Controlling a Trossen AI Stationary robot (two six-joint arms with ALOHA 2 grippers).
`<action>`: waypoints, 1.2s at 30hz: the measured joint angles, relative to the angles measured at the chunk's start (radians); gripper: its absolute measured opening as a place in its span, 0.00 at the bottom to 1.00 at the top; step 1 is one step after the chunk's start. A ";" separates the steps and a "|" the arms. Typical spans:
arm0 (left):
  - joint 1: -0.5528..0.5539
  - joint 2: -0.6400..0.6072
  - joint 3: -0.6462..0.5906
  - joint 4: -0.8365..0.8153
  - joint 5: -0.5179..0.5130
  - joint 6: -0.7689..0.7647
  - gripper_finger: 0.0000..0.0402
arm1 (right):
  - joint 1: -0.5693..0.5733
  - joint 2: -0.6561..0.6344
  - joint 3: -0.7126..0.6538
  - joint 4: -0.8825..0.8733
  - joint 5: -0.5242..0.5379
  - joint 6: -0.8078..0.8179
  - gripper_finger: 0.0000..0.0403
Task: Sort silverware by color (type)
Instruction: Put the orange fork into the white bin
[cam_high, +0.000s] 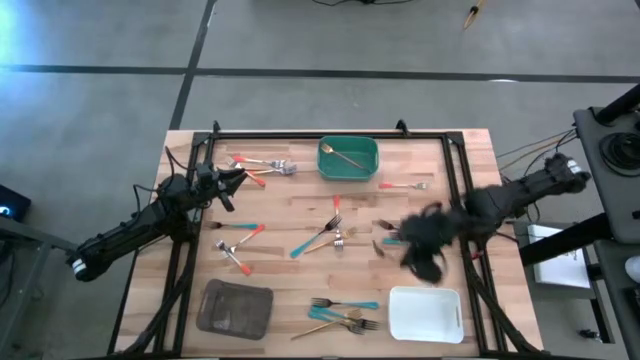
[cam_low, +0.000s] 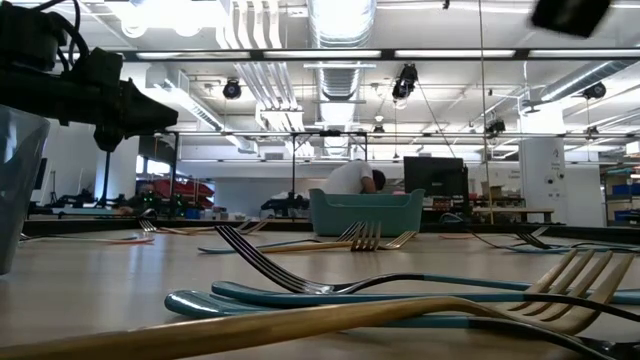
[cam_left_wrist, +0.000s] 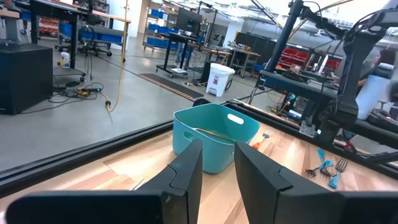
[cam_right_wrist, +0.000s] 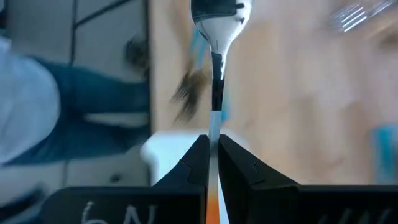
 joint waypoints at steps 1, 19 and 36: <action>0.000 0.000 0.000 0.000 0.000 0.000 0.19 | 0.056 0.000 0.000 -0.001 0.011 0.043 0.03; 0.000 0.000 0.000 0.000 0.000 0.000 0.19 | 0.441 0.216 0.000 -0.183 0.206 0.201 0.03; 0.000 0.000 0.000 0.000 0.000 0.000 0.19 | 0.440 0.364 -0.001 -0.198 0.119 -0.187 0.03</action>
